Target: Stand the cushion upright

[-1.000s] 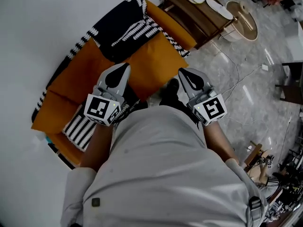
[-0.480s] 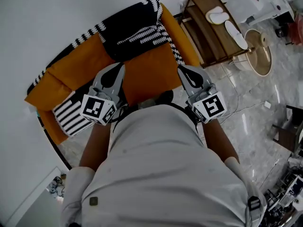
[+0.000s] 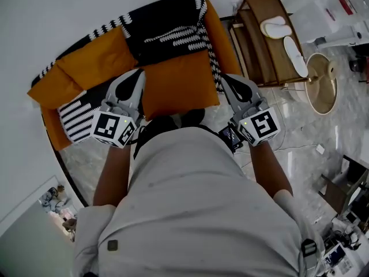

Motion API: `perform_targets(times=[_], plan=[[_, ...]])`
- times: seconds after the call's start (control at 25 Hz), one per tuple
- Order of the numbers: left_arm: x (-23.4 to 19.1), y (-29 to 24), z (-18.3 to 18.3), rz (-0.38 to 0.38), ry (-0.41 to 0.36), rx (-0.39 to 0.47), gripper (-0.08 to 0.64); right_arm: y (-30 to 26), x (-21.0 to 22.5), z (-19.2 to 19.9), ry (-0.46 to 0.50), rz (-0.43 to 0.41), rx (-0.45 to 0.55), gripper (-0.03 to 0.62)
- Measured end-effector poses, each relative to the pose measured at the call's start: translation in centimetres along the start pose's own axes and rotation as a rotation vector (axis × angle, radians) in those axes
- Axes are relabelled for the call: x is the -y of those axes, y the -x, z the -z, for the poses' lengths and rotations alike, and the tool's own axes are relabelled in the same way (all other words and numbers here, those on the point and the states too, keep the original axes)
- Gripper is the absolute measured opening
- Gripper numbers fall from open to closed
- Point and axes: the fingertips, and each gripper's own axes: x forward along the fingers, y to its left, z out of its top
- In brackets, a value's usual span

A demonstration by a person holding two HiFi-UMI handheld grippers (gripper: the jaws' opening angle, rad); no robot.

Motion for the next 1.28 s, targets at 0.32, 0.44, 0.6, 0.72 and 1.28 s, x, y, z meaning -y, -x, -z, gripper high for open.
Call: perform_targets(times=[0.32, 0.44, 0.6, 0.72, 1.28], plan=[[-3.7, 1.0, 1.5, -0.072, 0.029, -0.021, 0.003, -4.6, -0.6, 0.6, 0.002, -0.068, -0.046, 0.011], [-5.6, 1.2, 1.6, -0.084, 0.043, -0.012, 0.003, -6.3, -1.1, 0.6, -0.001, -0.076, -0.063, 0.011], [-8.4, 1.3, 1.8, -0.068, 0.048, -0.008, 0.003, -9.3, -1.4, 0.3, -0.001, -0.053, -0.093, 0.012], [-11.2, 1.6, 2.3, -0.035, 0.067, 0.003, 0.003, -12.0, -2.0, 0.3, 0.006, -0.032, -0.121, 0.011], [-16.3, -0.9, 6.4, 0.059, 0.079, -0.071, 0.003, -19.3, -0.2, 3.9, -0.014, 0.002, -0.227, 0.034]])
